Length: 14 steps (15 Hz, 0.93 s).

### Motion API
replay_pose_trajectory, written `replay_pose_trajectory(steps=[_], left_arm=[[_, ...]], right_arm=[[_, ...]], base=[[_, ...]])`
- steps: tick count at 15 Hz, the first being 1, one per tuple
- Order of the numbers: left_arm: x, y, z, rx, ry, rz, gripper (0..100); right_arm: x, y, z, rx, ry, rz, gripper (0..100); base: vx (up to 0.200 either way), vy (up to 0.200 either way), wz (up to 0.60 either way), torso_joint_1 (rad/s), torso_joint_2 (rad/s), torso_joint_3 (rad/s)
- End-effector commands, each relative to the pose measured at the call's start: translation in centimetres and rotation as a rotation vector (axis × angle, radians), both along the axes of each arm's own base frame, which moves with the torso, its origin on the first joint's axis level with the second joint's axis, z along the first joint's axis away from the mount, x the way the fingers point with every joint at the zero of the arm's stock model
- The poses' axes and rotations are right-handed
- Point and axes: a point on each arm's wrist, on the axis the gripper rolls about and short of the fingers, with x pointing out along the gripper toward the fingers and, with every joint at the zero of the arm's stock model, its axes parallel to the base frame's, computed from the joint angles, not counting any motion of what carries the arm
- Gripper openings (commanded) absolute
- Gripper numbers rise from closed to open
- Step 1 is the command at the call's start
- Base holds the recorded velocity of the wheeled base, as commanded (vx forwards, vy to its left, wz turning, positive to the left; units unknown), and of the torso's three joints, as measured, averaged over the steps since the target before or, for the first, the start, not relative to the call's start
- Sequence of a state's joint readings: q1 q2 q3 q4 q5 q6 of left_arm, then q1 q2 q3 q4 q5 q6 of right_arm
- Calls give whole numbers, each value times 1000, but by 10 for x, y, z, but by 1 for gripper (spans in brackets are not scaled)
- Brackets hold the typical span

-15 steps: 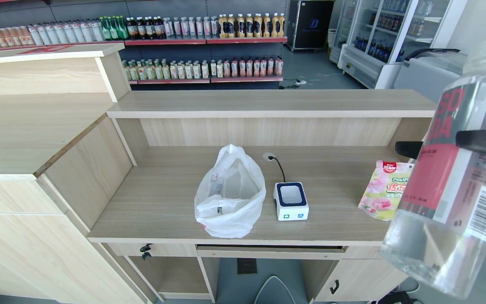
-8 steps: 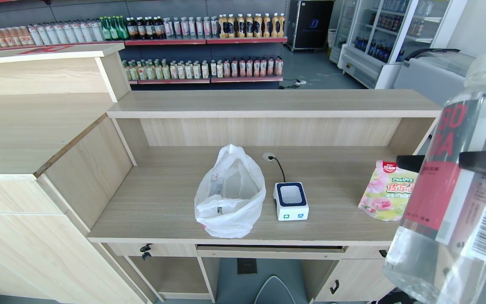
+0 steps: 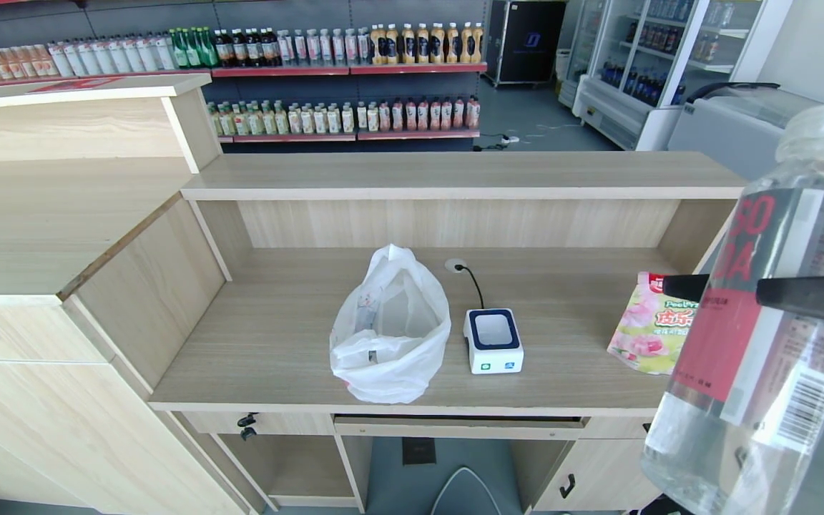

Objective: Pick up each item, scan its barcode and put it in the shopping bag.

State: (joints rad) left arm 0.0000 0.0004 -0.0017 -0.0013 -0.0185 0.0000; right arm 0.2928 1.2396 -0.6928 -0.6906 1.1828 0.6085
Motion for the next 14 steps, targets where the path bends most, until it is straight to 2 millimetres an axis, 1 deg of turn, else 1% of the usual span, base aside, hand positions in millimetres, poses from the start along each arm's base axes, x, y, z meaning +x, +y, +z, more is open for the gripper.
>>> replay_pose_trajectory(steps=[1, 2, 3, 5, 6, 8, 10, 12, 14], left_arm=[[0, 0, 0, 0, -1, 0, 100], [0, 0, 0, 0, -1, 0, 100], [0, 0, 0, 0, -1, 0, 100], [0, 0, 0, -2, 0, 0, 100], [0, 0, 0, 0, -1, 0, 100], [0, 0, 0, 0, -1, 0, 100], [0, 0, 0, 0, -1, 0, 100], [0, 0, 0, 0, -1, 0, 100], [0, 0, 0, -2, 0, 0, 100]], right_arm=[[2, 1, -1, -1, 5, -1, 0], [7, 0, 0, -1, -6, -14, 0], [21, -2, 1, -5, -37, -70, 0], [56, -9, -2, -30, -124, -311, 0], [73, -15, -5, -53, -155, -467, 0], [97, -25, -15, -156, -258, -746, 0], [111, -39, -38, -317, -348, -941, 0], [123, -54, -60, -551, -456, -1080, 0], [130, -58, -67, -691, -523, -1169, 0]], base=[[0, 0, 0, 0, 0, 0], [0, 0, 0, 0, 0, 0], [0, 0, 0, 0, 0, 0], [0, 0, 0, 0, 0, 0], [0, 0, 0, 0, 0, 0], [0, 0, 0, 0, 0, 0], [0, 0, 0, 0, 0, 0], [0, 0, 0, 0, 0, 0], [0, 0, 0, 0, 0, 0]])
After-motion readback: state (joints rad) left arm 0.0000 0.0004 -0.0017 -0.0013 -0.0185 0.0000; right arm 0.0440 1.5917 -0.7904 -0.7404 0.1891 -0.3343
